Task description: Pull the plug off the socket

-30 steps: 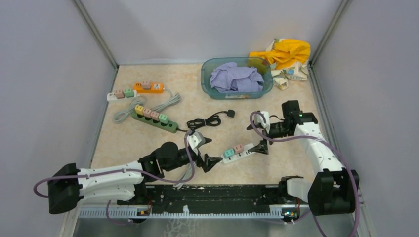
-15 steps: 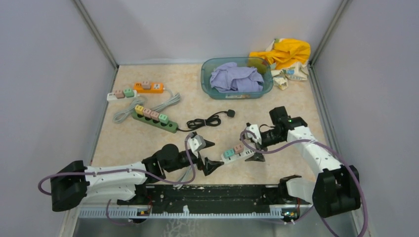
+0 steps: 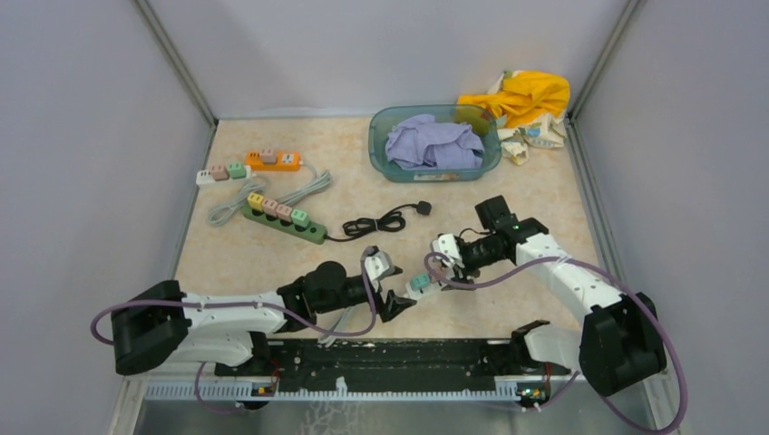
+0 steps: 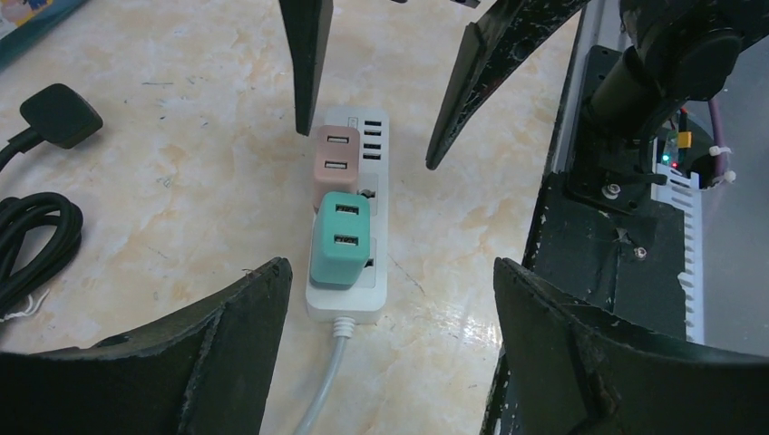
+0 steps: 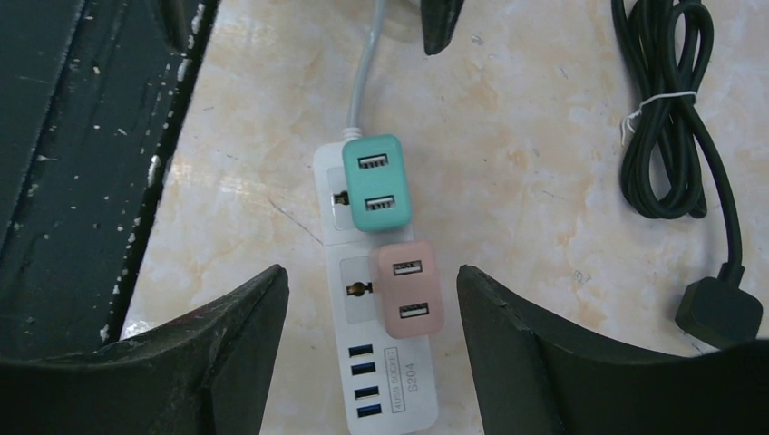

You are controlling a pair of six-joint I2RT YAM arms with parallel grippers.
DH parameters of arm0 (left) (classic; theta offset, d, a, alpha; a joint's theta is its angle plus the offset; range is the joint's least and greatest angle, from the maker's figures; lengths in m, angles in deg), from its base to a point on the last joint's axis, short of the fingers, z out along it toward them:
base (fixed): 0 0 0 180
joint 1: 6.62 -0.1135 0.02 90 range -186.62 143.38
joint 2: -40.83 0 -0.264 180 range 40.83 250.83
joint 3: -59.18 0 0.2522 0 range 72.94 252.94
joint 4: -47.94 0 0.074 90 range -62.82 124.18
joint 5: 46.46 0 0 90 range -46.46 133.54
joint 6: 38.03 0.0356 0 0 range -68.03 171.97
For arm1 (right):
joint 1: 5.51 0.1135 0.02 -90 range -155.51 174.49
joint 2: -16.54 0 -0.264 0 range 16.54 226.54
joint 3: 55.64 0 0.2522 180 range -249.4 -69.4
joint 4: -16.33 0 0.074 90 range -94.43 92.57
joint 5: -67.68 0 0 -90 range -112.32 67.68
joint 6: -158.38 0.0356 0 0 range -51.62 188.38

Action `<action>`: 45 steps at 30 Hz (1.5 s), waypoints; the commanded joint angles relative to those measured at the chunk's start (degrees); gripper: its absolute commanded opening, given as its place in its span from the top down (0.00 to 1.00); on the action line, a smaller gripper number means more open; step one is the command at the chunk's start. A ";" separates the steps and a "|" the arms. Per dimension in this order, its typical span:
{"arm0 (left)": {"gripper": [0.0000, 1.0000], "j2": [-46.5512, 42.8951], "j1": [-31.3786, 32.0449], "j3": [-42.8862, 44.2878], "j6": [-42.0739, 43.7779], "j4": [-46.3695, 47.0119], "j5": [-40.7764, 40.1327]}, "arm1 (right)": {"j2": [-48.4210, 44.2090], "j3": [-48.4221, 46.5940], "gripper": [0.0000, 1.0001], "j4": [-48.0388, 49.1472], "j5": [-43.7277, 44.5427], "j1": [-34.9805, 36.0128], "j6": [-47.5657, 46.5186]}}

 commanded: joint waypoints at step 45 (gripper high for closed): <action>0.54 26.70 -0.49 10.03 12.30 11.98 -2.76 | 1.53 4.88 0.75 11.43 7.16 4.42 5.96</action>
